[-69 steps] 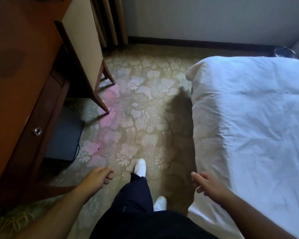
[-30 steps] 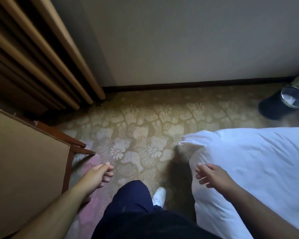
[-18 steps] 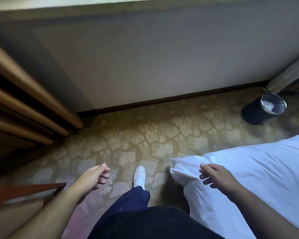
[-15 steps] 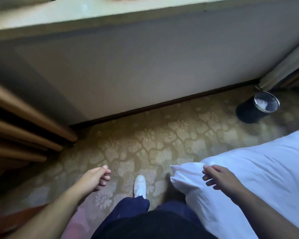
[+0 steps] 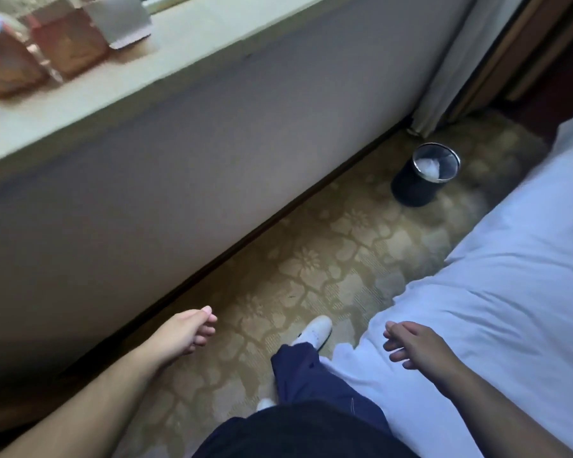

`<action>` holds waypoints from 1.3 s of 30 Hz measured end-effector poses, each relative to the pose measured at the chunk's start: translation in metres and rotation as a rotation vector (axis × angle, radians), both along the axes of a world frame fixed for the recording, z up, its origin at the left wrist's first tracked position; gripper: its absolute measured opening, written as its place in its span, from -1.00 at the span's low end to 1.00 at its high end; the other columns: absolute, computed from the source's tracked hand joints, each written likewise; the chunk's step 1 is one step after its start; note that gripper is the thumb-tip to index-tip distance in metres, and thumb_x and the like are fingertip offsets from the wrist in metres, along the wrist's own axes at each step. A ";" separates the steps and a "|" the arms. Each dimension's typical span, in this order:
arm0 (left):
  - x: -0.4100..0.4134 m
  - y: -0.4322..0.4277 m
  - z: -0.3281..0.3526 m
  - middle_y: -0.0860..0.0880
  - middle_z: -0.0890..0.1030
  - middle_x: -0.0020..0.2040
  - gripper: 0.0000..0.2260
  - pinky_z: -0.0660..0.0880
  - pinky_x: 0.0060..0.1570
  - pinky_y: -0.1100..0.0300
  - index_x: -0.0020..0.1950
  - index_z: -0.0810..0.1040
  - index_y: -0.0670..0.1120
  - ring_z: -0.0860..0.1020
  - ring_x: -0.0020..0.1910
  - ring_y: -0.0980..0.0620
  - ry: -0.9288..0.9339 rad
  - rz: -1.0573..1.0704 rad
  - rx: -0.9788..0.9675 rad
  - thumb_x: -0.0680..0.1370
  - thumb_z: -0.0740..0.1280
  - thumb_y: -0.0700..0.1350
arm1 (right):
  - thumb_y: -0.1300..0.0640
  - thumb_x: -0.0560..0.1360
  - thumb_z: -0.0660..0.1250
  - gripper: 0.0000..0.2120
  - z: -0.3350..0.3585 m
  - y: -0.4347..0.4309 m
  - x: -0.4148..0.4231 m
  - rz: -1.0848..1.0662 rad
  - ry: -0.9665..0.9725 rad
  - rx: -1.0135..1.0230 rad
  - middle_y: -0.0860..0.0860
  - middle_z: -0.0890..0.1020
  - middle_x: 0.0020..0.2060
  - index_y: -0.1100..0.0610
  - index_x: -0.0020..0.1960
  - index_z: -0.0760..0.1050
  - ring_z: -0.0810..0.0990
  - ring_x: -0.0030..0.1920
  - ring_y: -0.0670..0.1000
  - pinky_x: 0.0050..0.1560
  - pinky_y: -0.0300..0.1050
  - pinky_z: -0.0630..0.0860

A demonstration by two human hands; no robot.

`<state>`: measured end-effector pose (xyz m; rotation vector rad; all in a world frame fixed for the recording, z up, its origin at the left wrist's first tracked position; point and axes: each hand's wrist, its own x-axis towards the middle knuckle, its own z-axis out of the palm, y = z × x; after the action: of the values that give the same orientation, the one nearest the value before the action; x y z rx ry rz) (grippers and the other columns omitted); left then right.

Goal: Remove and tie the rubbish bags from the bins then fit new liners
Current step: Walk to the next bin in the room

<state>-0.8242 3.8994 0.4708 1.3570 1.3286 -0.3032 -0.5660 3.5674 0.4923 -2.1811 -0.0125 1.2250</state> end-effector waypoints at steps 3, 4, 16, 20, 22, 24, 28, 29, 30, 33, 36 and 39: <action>0.064 0.021 0.013 -0.09 0.66 -0.02 -0.68 0.39 -0.22 0.20 0.07 0.61 -0.10 0.51 -0.20 0.02 0.022 -0.054 0.007 0.68 0.15 0.06 | -0.09 0.60 0.27 -0.69 -0.001 0.017 0.049 -0.029 0.017 -0.016 0.06 0.72 -0.12 0.13 -0.02 0.63 0.66 -0.16 0.06 -0.09 -0.05 0.52; 0.085 0.026 0.016 -0.08 0.66 -0.04 -0.68 0.39 -0.22 0.20 0.07 0.62 -0.10 0.51 -0.19 0.02 0.021 -0.061 0.004 0.68 0.15 0.06 | -0.09 0.60 0.27 -0.69 0.000 0.022 0.064 -0.030 0.022 -0.014 0.06 0.72 -0.12 0.13 -0.03 0.63 0.66 -0.18 0.05 -0.09 -0.05 0.51; 0.307 0.079 0.000 0.02 0.65 -0.16 -0.67 0.35 -0.32 0.24 0.05 0.63 -0.07 0.50 -0.27 0.08 0.002 -0.278 -0.044 0.65 0.19 0.12 | 0.00 0.62 0.28 -0.70 0.033 0.066 0.228 -0.224 -0.040 0.104 0.08 0.70 -0.19 0.23 -0.03 0.61 0.60 -0.26 -0.01 -0.17 -0.15 0.46; 0.412 0.090 -0.014 0.04 0.61 -0.23 -0.67 0.29 -0.38 0.25 0.07 0.61 -0.09 0.49 -0.33 0.09 -0.017 -0.420 -0.092 0.65 0.19 0.12 | -0.01 0.60 0.28 -0.70 0.036 0.053 0.282 -0.359 -0.065 0.080 0.09 0.72 -0.15 0.22 -0.04 0.61 0.61 -0.28 -0.04 -0.15 -0.13 0.46; 0.473 0.092 -0.018 0.03 0.60 -0.23 -0.68 0.27 -0.41 0.27 0.06 0.60 -0.10 0.48 -0.34 0.08 -0.052 -0.500 -0.108 0.66 0.18 0.11 | 0.03 0.59 0.28 -0.72 0.037 0.045 0.311 -0.436 -0.075 0.060 0.06 0.71 -0.19 0.23 -0.05 0.60 0.60 -0.29 -0.03 -0.16 -0.12 0.46; 0.535 0.091 -0.019 0.02 0.59 -0.23 -0.68 0.25 -0.44 0.27 0.06 0.59 -0.10 0.47 -0.33 0.07 -0.076 -0.581 -0.127 0.66 0.17 0.10 | 0.05 0.56 0.29 -0.74 0.038 0.036 0.340 -0.527 -0.087 0.025 0.04 0.70 -0.22 0.24 -0.07 0.60 0.59 -0.30 -0.02 -0.17 -0.09 0.45; 0.643 0.074 -0.006 0.01 0.60 -0.21 -0.69 0.27 -0.38 0.25 0.02 0.60 -0.07 0.48 -0.26 0.05 -0.089 -0.757 -0.145 0.66 0.18 0.10 | 0.01 0.55 0.29 -0.76 0.041 0.020 0.382 -0.665 -0.108 -0.047 -0.01 0.72 -0.22 0.17 -0.08 0.62 0.63 -0.28 -0.03 -0.15 -0.07 0.49; 0.667 0.069 -0.004 0.01 0.60 -0.21 -0.69 0.27 -0.36 0.23 0.01 0.60 -0.07 0.48 -0.25 0.05 -0.089 -0.792 -0.149 0.66 0.18 0.10 | 0.01 0.55 0.29 -0.76 0.040 0.016 0.389 -0.703 -0.108 -0.059 -0.01 0.72 -0.21 0.16 -0.09 0.62 0.64 -0.27 -0.02 -0.14 -0.07 0.50; 0.689 0.064 -0.002 0.01 0.60 -0.21 -0.70 0.28 -0.34 0.22 0.00 0.60 -0.06 0.48 -0.24 0.04 -0.086 -0.824 -0.153 0.66 0.18 0.11 | 0.02 0.56 0.29 -0.76 0.039 0.012 0.393 -0.742 -0.102 -0.069 0.00 0.72 -0.21 0.16 -0.09 0.62 0.64 -0.27 -0.02 -0.14 -0.07 0.50; 0.747 0.047 -0.001 0.00 0.62 -0.16 -0.67 0.32 -0.26 0.19 0.01 0.60 -0.06 0.49 -0.23 0.04 -0.094 -0.925 -0.159 0.65 0.18 0.13 | 0.03 0.56 0.31 -0.79 0.035 -0.002 0.398 -0.848 -0.070 -0.088 0.02 0.72 -0.19 0.14 -0.09 0.62 0.67 -0.22 0.03 -0.13 -0.07 0.50; 0.800 0.026 -0.005 0.01 0.63 -0.16 -0.66 0.34 -0.22 0.18 0.04 0.61 -0.07 0.50 -0.22 0.04 -0.087 -0.976 -0.152 0.65 0.18 0.14 | 0.01 0.57 0.31 -0.80 0.031 -0.021 0.413 -0.946 -0.028 -0.102 0.03 0.72 -0.15 0.12 -0.07 0.62 0.68 -0.16 0.05 -0.13 -0.07 0.50; 0.846 -0.001 -0.009 0.01 0.63 -0.17 -0.67 0.35 -0.20 0.18 0.04 0.61 -0.07 0.50 -0.21 0.03 -0.071 -0.989 -0.145 0.65 0.18 0.13 | 0.01 0.56 0.31 -0.78 0.022 -0.046 0.444 -0.998 0.000 -0.103 0.06 0.71 -0.14 0.15 -0.06 0.62 0.67 -0.18 0.05 -0.13 -0.07 0.50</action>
<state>0.0219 3.8989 0.4613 1.7921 0.4692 -0.9780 -0.1224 3.5212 0.5146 -1.8324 1.0215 0.6343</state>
